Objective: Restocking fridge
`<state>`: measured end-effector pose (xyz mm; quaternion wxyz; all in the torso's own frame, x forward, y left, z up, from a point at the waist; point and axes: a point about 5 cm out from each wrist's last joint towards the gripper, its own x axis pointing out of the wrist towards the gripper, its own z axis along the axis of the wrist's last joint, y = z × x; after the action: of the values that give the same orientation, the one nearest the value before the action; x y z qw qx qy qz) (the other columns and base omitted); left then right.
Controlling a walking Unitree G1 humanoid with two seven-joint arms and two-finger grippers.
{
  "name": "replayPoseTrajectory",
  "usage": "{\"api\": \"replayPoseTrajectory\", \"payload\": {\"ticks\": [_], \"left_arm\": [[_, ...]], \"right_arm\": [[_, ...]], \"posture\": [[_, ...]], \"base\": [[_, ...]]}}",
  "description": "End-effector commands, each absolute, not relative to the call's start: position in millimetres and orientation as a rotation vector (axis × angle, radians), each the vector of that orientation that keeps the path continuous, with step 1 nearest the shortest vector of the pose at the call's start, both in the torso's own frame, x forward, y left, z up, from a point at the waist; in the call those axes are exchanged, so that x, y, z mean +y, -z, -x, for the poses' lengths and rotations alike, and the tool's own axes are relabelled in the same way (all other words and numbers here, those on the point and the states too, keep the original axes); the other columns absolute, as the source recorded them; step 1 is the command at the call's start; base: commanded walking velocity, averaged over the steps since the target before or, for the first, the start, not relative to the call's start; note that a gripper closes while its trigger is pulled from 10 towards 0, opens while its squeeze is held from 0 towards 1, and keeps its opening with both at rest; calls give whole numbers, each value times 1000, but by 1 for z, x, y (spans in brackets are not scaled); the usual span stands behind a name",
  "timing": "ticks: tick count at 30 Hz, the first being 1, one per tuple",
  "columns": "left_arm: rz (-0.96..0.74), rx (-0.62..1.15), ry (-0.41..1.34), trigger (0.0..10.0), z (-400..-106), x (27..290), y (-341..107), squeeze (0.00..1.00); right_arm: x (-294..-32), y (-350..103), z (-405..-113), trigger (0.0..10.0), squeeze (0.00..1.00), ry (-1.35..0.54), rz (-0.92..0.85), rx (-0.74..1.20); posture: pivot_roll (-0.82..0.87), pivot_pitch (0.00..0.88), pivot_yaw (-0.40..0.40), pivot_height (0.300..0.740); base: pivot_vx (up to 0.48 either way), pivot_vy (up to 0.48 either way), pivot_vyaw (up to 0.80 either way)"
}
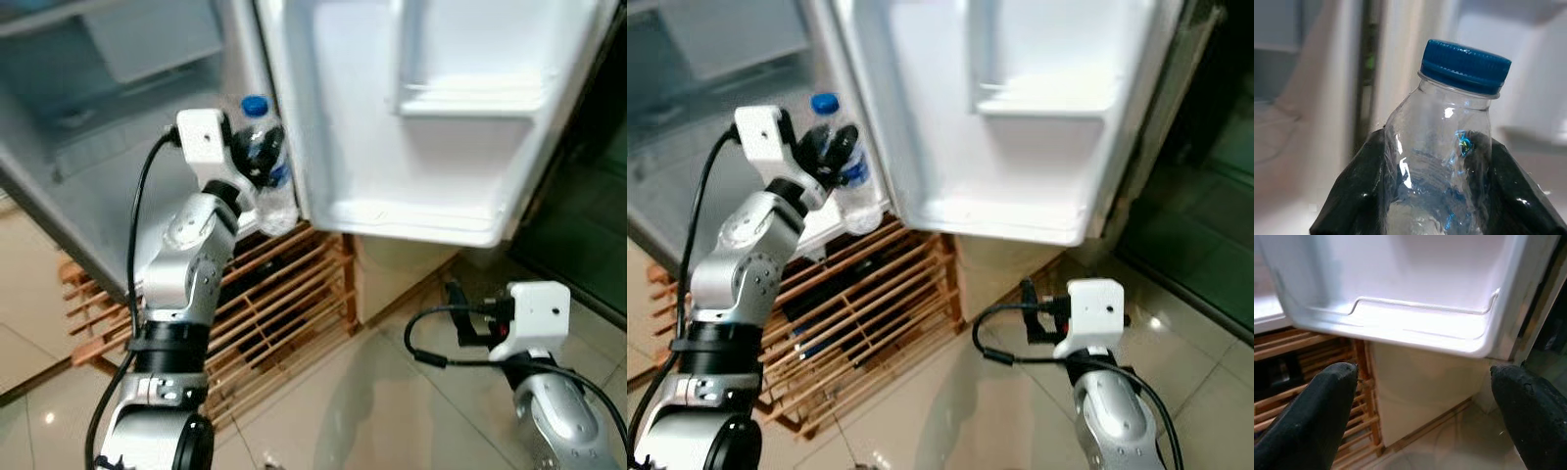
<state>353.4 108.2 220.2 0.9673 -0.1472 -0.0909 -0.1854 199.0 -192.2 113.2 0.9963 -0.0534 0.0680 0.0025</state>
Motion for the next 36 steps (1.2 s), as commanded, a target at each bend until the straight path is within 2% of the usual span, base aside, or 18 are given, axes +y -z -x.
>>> {"api": "replayPoseTrajectory", "payload": {"ticks": [1, 11, 22, 30, 36], "left_arm": [[306, -247, 417, 10000, -357, 97, -233, 0], [482, -235, 413, 10000, -368, 74, -233, 0], [328, -372, 460, 10000, -371, 61, -238, 0], [297, -445, 500, 10000, -374, 51, -242, 0], [282, -425, 457, 10000, -374, 55, -225, 0]], "right_arm": [[-191, -116, -195, 10000, 0, -18, 100, 140], [-192, -117, -176, 10000, 0, -5, 112, 180], [-197, -116, -153, 10000, 0, 17, 128, 235], [-194, -117, -134, 10000, 0, 10, 146, 282], [-204, -127, -112, 10000, 0, 51, 178, 313]], "posture": [[-269, 0, 135, 740], [-326, 49, 136, 740], [-363, 107, 127, 740], [-397, 156, 124, 740], [-470, 211, 114, 740]], "base": [[0, 0, 0], [0, 0, 0], [0, 0, 0], [0, 0, 0], [0, 0, 0]]}}
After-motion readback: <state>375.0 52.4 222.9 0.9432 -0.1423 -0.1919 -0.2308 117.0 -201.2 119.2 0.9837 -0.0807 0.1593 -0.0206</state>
